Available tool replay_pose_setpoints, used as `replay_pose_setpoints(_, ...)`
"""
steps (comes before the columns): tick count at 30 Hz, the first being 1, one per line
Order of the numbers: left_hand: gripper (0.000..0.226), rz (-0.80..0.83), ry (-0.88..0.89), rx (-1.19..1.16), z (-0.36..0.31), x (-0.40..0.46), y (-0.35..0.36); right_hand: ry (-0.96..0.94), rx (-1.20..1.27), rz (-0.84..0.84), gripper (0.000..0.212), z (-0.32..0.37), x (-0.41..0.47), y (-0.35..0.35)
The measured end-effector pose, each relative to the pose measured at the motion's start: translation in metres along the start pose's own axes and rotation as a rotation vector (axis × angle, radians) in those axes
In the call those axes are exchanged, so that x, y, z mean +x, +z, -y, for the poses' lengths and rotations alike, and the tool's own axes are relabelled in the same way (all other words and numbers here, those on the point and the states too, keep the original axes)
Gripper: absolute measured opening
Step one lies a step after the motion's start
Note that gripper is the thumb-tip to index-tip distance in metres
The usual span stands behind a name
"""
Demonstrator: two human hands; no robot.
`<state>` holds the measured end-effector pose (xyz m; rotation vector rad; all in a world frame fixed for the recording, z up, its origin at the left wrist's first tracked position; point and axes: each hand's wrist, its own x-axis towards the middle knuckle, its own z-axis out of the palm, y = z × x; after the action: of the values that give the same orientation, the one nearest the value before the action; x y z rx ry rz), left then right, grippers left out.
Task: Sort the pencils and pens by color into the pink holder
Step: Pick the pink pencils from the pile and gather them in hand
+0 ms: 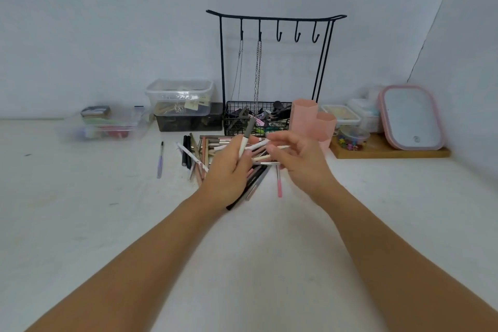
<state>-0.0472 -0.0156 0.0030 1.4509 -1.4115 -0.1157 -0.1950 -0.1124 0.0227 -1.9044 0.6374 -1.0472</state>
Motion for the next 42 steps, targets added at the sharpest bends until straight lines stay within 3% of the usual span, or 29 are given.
replay_pose_setpoints(3, 0.019, -0.036, -0.233, -0.176, 0.003, 0.003, -0.003, -0.167, -0.610, 0.122, 0.028, -0.019, 0.005, -0.030)
replay_pose_setpoints(5, 0.026, -0.044, -0.295, -0.273, 0.003, 0.004, -0.005, -0.171, -0.726, 0.263, 0.038, -0.028, 0.003, -0.034)
replay_pose_setpoints(9, 0.029, -0.080, -0.261, -0.316, 0.003, 0.000, -0.011, -0.183, -0.784, 0.391, 0.034, -0.022, -0.004, -0.024)
replay_pose_setpoints(15, 0.027, -0.139, -0.218, -0.269, 0.003, -0.003, -0.013, -0.215, -0.757, 0.412, 0.015, -0.020, -0.004, -0.024)
replay_pose_setpoints(22, 0.024, -0.052, -0.152, -0.213, 0.010, -0.001, -0.009, -0.278, -0.653, 0.463, 0.010, -0.029, 0.002, -0.018)
replay_pose_setpoints(26, 0.022, -0.069, -0.170, -0.259, 0.010, 0.002, -0.009, -0.250, -0.481, 0.294, 0.008, -0.022, 0.001, -0.009)
replay_pose_setpoints(29, 0.011, -0.064, -0.186, -0.284, 0.010, 0.003, -0.010, -0.235, -0.238, -0.015, 0.008, -0.013, 0.002, -0.002)
replay_pose_setpoints(32, 0.010, -0.032, -0.210, -0.290, 0.010, 0.002, -0.011, -0.037, 0.130, -0.221, 0.014, -0.005, 0.008, 0.002)
replay_pose_setpoints(34, 0.023, 0.009, -0.198, -0.287, 0.011, 0.002, -0.010, 0.112, 0.369, -0.216, 0.016, -0.003, 0.010, 0.003)
replay_pose_setpoints(37, 0.029, 0.049, -0.150, -0.268, 0.007, 0.001, -0.009, 0.251, 0.740, -0.077, 0.014, 0.003, 0.007, 0.011)
replay_pose_setpoints(42, 0.035, 0.126, -0.052, -0.175, 0.005, 0.001, -0.008, 0.283, 0.994, 0.094, 0.013, 0.013, 0.002, 0.031)
